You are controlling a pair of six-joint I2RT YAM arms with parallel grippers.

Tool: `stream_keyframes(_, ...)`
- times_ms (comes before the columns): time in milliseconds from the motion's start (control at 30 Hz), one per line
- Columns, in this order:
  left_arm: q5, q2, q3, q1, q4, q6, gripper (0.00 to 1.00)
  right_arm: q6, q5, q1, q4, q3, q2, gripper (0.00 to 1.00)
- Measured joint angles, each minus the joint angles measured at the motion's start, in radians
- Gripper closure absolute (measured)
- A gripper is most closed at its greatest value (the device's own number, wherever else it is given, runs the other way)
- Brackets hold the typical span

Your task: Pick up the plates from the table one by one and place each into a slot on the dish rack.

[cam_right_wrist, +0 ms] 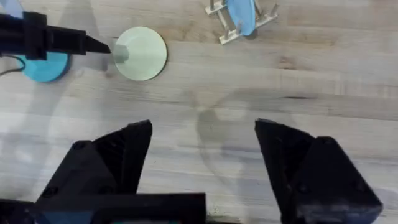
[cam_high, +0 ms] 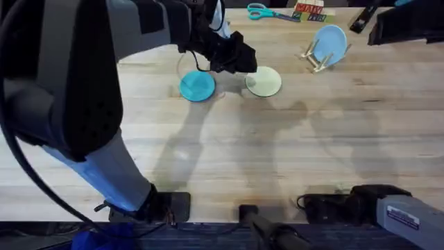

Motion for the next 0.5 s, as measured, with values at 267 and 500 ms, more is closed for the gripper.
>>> stream_keyframes(267,0.000,0.058,0.000,0.000,0.001,0.000,0.960,0.000,0.000,0.000,0.000,0.000,0.000,0.007)
stream_keyframes(500,0.000,0.089,0.000,0.000,0.011,-0.020,0.960,0.000,0.000,0.000,0.000,0.000,0.000,0.007)
